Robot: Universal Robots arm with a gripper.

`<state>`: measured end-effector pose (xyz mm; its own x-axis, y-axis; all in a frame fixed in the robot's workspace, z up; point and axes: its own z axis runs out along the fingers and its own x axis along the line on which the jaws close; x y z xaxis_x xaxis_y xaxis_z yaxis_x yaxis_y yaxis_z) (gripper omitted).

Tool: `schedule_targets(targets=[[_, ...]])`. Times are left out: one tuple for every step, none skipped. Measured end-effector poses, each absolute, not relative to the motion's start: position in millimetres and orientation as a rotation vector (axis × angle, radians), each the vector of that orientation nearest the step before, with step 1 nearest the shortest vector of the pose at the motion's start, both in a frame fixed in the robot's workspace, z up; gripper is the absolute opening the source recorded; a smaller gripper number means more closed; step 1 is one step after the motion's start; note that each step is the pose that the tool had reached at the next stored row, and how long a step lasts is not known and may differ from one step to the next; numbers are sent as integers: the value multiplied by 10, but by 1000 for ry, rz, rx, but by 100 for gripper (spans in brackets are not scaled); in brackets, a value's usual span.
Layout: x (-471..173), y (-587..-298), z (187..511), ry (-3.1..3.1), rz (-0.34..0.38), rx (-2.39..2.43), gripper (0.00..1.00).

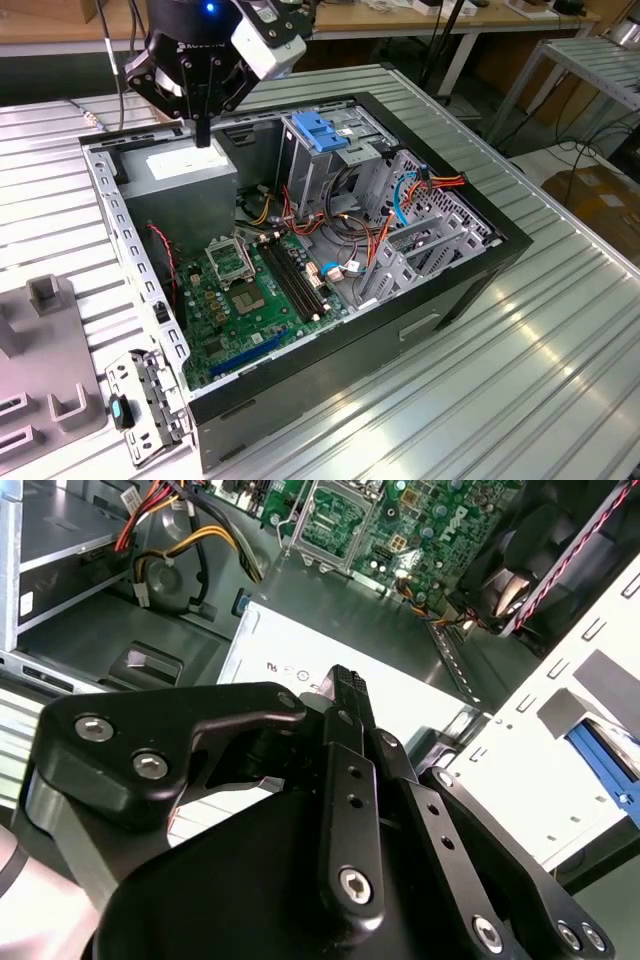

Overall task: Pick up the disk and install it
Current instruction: 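Reach for the disk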

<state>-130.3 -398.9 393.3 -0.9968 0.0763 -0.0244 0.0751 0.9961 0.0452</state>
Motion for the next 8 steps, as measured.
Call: schedule_targets(targets=[[-1306,-3989,3932,3113,69,118,11],[-1310,-3989,3932,3113,69,118,11],[-1313,-3989,3932,3113,69,118,11],[-1318,-3989,3932,3113,69,118,11],[-1321,-3989,3932,3113,69,118,11],[-1330,-3989,3932,3113,69,118,11],[-1336,-3989,3932,3112,69,118,11],[-1341,-3989,3932,3113,69,118,11]])
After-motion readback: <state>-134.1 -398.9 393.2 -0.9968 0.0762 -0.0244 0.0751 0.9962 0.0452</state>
